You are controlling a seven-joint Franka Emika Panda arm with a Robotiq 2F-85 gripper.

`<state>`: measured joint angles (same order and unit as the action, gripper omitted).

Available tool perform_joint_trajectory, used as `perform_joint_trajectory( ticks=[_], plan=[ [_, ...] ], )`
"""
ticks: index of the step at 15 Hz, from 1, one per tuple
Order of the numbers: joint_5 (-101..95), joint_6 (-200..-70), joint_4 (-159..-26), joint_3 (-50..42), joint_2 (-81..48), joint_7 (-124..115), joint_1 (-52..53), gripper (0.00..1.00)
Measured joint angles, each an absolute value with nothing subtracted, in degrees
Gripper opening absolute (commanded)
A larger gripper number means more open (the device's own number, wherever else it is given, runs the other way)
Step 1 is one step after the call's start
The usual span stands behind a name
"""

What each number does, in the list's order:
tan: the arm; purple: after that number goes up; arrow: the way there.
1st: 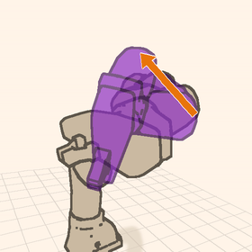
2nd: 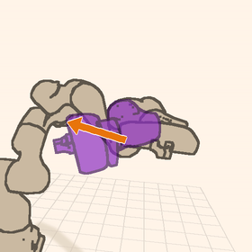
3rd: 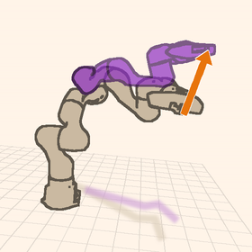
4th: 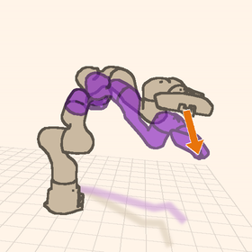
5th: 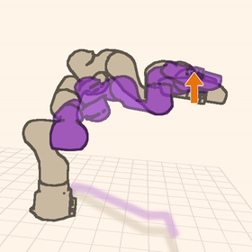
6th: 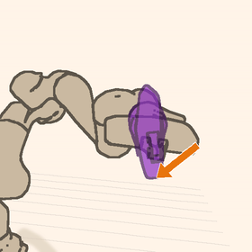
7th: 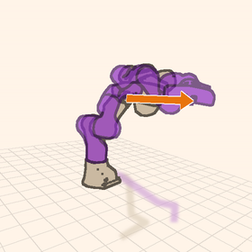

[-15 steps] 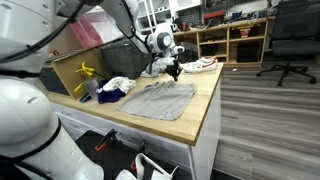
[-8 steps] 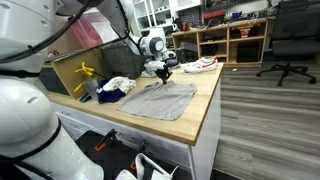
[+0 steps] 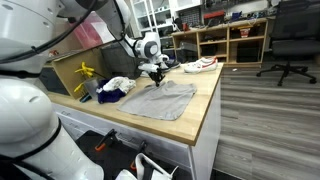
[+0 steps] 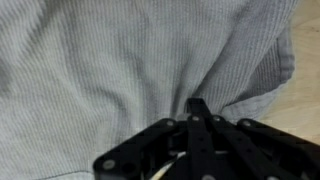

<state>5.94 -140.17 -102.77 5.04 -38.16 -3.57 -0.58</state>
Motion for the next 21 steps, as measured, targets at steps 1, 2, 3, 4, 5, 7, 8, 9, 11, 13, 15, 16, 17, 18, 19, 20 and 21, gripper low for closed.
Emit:
perform_joint_trajectory(
  ticks=[1,2,3,4,5,7,8,9,11,13,15,16,17,18,19,20,21],
  plan=[
    [5.9,-140.2,-102.8,5.1,-38.4,-3.6,-0.3,0.00],
    [5.9,-140.2,-102.8,5.1,-38.6,-3.6,0.0,0.00],
    [5.9,-140.2,-102.8,5.1,-38.7,-3.6,0.2,0.00],
    [5.9,-140.2,-102.8,5.1,-38.9,-3.6,0.5,0.00],
    [5.9,-140.2,-102.8,5.1,-38.9,-3.6,0.7,0.00],
    [5.9,-140.2,-102.7,5.1,-39.0,-3.6,1.1,0.00],
    [5.9,-140.2,-102.7,5.1,-39.0,-3.6,1.3,0.00],
    [5.9,-140.3,-102.6,5.1,-39.0,-3.6,1.5,0.00],
    [5.9,-140.4,-102.5,5.1,-39.0,-3.6,1.8,0.00],
    [5.9,-140.7,-102.4,5.1,-39.0,-3.6,2.2,0.00],
    [5.9,-140.8,-102.1,5.1,-39.0,-3.6,2.6,0.00],
    [5.9,-140.8,-102.0,5.1,-39.0,-3.6,2.7,0.00],
    [5.8,-140.9,-101.9,5.1,-39.0,-3.6,2.9,0.00],
    [5.7,-141.0,-101.8,5.1,-39.0,-3.6,3.1,0.00],
    [5.4,-141.2,-101.8,5.0,-39.0,-3.6,3.3,0.00],
    [5.1,-141.3,-101.7,4.9,-39.0,-3.6,3.6,0.00],
    [4.8,-141.5,-101.7,4.8,-39.1,-3.6,3.9,0.00]
  ],
)
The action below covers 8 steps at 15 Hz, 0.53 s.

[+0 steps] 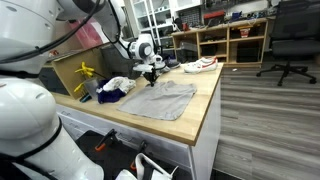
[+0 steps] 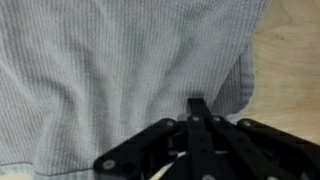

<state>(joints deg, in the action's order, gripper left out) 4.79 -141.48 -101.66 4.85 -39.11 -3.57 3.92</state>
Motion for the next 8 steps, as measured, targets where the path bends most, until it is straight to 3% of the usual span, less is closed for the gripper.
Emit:
perform_joint_trajectory(
  ticks=[8],
  plan=[
    [4.2,-143.8,-98.9,4.8,-41.8,-3.6,7.2,0.00]
  ],
)
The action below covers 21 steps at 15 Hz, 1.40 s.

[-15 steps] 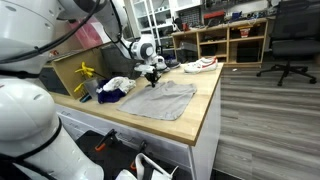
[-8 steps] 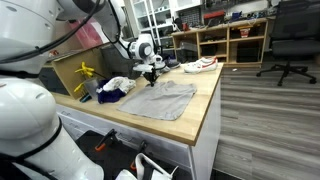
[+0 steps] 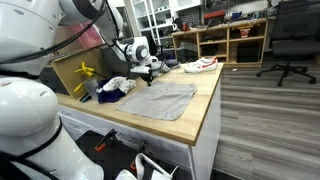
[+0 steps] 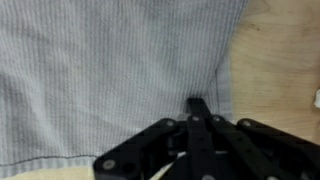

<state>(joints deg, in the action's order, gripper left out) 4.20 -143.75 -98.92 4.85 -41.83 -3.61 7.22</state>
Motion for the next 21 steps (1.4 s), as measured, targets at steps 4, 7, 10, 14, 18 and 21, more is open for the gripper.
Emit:
perform_joint_trajectory(
  ticks=[4,7,10,14,18,21],
  plan=[
    [4.2,-143.9,-97.2,5.4,-41.9,-3.6,7.9,0.00],
    [4.2,-143.9,-95.9,5.5,-41.6,-3.6,7.8,0.00],
    [4.2,-143.9,-95.5,4.9,-41.5,-3.6,7.4,0.00],
    [4.2,-143.9,-95.8,4.0,-42.9,-3.6,6.8,0.00],
    [4.2,-144.0,-95.6,4.0,-44.0,-3.6,6.9,0.00],
    [4.2,-144.3,-95.7,4.6,-44.0,-3.5,7.2,0.00]
  ],
)
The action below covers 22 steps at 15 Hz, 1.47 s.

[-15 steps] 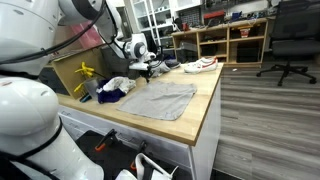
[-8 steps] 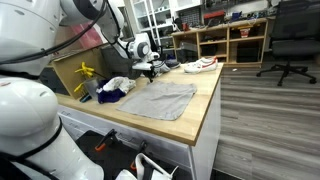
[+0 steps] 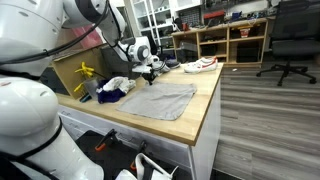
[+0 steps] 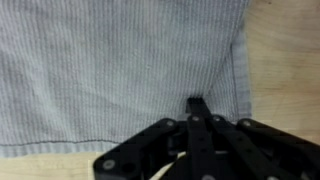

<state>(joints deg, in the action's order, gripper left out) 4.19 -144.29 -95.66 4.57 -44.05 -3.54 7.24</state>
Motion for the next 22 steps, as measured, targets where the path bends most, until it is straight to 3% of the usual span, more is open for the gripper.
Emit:
perform_joint_trajectory(
  ticks=[22],
  plan=[
    [4.2,-145.2,-95.0,7.0,-45.0,-3.8,9.4,0.00]
  ],
)
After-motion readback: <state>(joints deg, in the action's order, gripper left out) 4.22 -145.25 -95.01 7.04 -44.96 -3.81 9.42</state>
